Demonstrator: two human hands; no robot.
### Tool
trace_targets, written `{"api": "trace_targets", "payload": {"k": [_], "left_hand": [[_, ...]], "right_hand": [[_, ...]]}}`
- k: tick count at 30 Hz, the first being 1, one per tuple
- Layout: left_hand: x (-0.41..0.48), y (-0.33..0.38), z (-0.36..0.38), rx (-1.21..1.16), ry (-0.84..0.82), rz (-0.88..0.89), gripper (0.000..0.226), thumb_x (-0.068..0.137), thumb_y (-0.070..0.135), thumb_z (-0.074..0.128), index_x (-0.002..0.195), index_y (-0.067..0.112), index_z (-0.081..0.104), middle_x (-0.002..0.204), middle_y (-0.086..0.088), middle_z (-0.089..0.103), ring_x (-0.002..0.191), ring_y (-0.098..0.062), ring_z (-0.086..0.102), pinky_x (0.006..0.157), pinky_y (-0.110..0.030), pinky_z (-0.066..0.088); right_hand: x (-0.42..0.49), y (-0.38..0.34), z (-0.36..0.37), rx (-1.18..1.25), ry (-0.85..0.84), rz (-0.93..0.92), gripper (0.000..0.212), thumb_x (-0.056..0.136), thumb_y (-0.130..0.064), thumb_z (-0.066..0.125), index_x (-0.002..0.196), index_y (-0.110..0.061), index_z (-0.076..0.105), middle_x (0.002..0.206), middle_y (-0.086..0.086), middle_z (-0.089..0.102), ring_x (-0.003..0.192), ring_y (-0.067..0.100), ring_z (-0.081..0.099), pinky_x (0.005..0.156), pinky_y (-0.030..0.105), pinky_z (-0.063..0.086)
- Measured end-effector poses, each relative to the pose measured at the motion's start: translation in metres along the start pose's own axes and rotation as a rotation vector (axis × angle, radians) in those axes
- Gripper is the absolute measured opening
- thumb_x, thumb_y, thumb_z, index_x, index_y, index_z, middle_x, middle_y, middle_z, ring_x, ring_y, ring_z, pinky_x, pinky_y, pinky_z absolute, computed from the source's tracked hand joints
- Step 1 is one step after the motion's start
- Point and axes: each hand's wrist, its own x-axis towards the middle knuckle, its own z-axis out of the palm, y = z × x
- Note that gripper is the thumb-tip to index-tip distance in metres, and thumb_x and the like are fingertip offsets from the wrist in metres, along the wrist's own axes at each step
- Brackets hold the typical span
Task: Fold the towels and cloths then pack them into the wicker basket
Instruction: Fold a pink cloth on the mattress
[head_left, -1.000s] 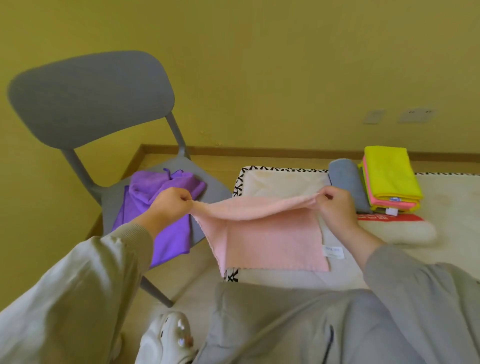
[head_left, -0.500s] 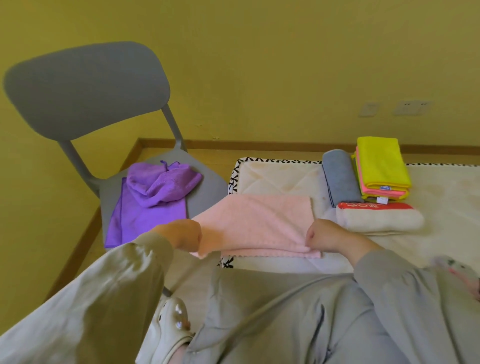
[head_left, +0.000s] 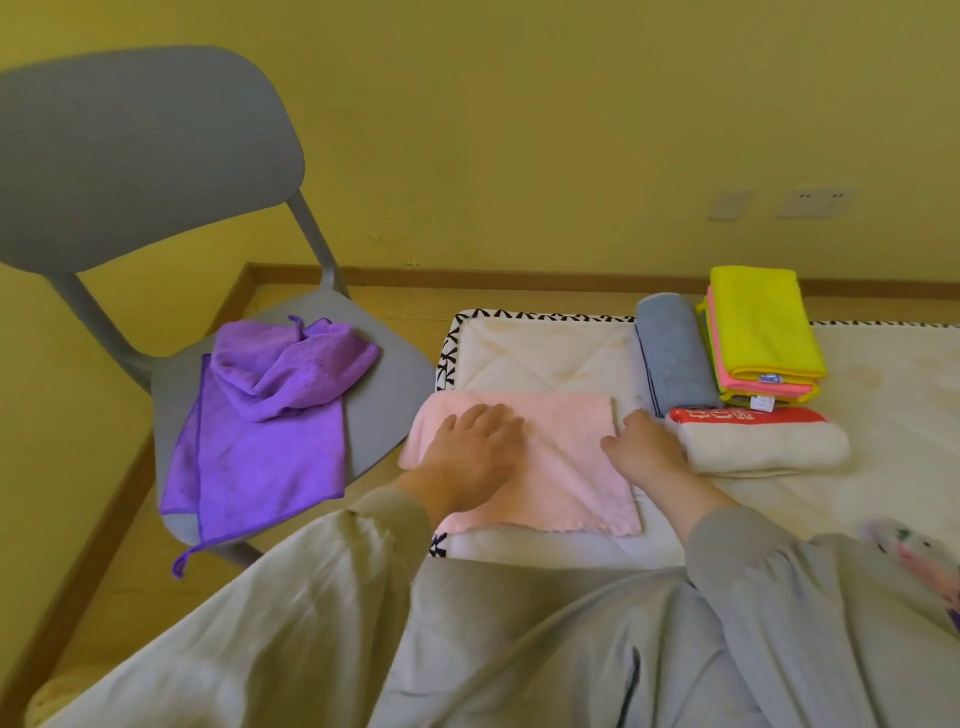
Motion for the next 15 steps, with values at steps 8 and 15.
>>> {"api": "trace_targets", "payload": {"k": [8, 15], "left_hand": [[0.01, 0.0, 0.036, 0.146, -0.11, -0.063, 0.067, 0.098, 0.055, 0.02, 0.15, 0.03, -0.015, 0.156, -0.004, -0.025, 0.144, -0.026, -0.021, 0.116, -0.052, -0.004], [0.007, 0.004, 0.013, -0.321, 0.075, -0.095, 0.057, 0.101, 0.037, 0.035, 0.152, 0.025, 0.012, 0.16, 0.0, 0.009, 0.146, -0.02, 0.01, 0.118, -0.037, 0.008]], "right_hand": [[0.011, -0.005, 0.007, 0.301, -0.137, 0.118, 0.037, 0.086, -0.031, 0.063, 0.11, -0.003, 0.064, 0.115, 0.016, 0.064, 0.105, 0.032, 0.059, 0.073, 0.025, 0.039], [0.001, -0.024, -0.005, 0.59, 0.003, -0.152, 0.017, 0.085, -0.006, 0.056, 0.1, -0.003, 0.064, 0.107, 0.007, 0.067, 0.106, 0.027, 0.06, 0.076, 0.026, 0.044]]}}
